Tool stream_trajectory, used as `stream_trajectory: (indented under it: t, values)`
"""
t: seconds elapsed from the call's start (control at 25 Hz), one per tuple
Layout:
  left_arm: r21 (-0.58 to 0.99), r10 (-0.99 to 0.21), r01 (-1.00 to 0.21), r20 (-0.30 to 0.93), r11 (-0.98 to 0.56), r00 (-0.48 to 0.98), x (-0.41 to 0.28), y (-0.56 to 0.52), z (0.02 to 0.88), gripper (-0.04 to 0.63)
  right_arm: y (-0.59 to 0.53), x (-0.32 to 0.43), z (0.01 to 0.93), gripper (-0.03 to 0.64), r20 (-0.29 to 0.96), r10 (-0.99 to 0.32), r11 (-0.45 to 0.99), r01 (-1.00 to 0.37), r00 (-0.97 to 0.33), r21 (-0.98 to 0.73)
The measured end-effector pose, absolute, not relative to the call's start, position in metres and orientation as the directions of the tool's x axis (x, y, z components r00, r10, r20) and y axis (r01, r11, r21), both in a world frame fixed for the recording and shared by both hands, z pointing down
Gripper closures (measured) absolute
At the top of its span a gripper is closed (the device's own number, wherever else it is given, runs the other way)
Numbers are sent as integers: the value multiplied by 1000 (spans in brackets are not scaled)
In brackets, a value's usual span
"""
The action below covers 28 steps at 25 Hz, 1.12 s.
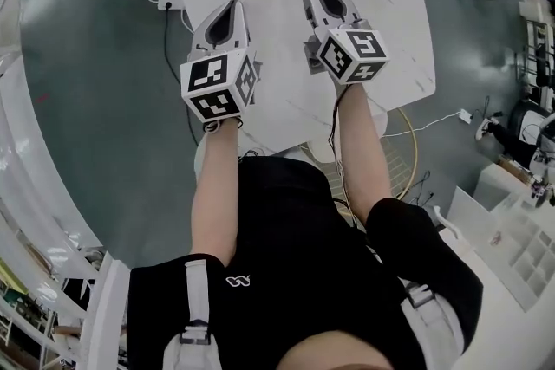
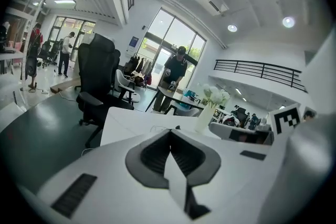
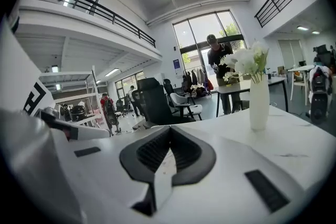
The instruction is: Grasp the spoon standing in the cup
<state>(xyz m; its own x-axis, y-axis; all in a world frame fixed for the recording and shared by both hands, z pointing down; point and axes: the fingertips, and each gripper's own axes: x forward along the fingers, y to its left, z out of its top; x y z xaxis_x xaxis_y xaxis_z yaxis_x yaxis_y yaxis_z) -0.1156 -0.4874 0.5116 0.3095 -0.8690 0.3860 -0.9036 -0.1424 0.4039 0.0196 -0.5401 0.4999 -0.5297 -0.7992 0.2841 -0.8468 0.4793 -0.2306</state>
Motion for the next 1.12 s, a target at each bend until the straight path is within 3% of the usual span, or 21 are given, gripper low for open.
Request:
stream_trajectory:
  t: [0.16, 0.28, 0.56, 0.76, 1.0, 1.12]
  values:
    - [429, -860, -894, 398, -132, 318, -115, -496, 520, 580, -561, 8, 511, 609, 311, -775, 501, -834, -551, -230]
    - [425, -850, -894, 411, -140, 329, -116, -501, 526, 580, -575, -3, 528, 531, 342, -755, 505, -829, -559, -240]
    - [448, -836, -887, 438, -115, 329, -125, -514, 545, 580, -598, -19, 562, 453, 408, -722, 489, -830, -558, -268]
    - [460, -834, -882, 444, -102, 328, -130, -518, 550, 580, -604, -24, 577, 457, 435, -711, 472, -834, -552, -286]
    - [467, -841, -882, 453, -61, 297, -143, -513, 552, 580, -608, -22, 578, 554, 434, -730, 430, -849, -528, -308]
    - [466, -854, -884, 442, -43, 275, -152, -511, 546, 580, -608, -24, 573, 560, 435, -732, 439, -852, -524, -286]
